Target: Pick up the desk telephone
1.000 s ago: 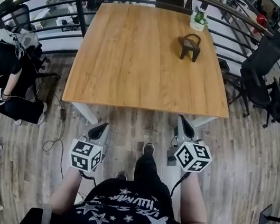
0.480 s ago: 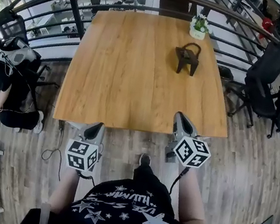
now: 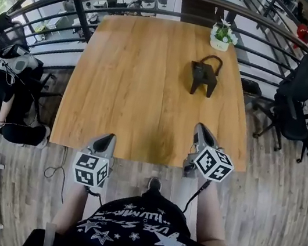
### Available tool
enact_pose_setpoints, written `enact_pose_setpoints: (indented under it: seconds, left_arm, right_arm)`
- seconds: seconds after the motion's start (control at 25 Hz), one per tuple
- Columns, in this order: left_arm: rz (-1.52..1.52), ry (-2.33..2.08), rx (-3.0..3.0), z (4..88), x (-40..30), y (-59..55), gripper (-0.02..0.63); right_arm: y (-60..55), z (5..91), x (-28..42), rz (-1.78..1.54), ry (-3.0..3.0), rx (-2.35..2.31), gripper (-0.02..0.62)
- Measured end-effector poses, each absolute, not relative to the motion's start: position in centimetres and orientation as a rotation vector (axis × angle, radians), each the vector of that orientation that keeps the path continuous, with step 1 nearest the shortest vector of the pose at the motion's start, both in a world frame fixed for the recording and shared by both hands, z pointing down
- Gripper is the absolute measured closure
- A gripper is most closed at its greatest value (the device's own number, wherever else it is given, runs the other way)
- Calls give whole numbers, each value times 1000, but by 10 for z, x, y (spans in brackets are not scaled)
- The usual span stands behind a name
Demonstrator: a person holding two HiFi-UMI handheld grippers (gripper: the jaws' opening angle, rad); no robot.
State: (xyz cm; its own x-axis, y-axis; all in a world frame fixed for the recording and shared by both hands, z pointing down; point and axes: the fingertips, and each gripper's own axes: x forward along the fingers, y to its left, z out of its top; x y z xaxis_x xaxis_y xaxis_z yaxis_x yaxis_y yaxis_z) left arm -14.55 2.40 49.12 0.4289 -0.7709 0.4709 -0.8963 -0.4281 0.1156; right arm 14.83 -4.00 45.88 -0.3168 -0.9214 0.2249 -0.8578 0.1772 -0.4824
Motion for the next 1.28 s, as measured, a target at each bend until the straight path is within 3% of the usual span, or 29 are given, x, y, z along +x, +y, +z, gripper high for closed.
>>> enact_pose_setpoints:
  seconds: [0.56,0.64,0.88,1.12,1.24,1.28]
  left_arm:
    - [490,-1525,2277,484,-110,-54,604]
    - [490,-1543,2269,484,-110,-61,604]
    - [486,-1569,2237,484,-111,-63,604]
    - [465,-1561,2249,475,-119,-84,604]
    - [475,-1523,2277,477,-113,-98,604]
    - [478,-1511,2282,478,-110,-103,604]
  right_arm:
    - [-129,485,163,-989,2391,-1699,591]
    - [-137,487,158,-1021,2388,-1660,551]
    - [-152,500,162,-1166,2275,-1584,532]
    - [-167,490,158,-1185,2207,-1581,460]
    - [-176,493,162,-1247,2088,-1547,407]
    - [-180,495,165,-1273,2034,-1533,357]
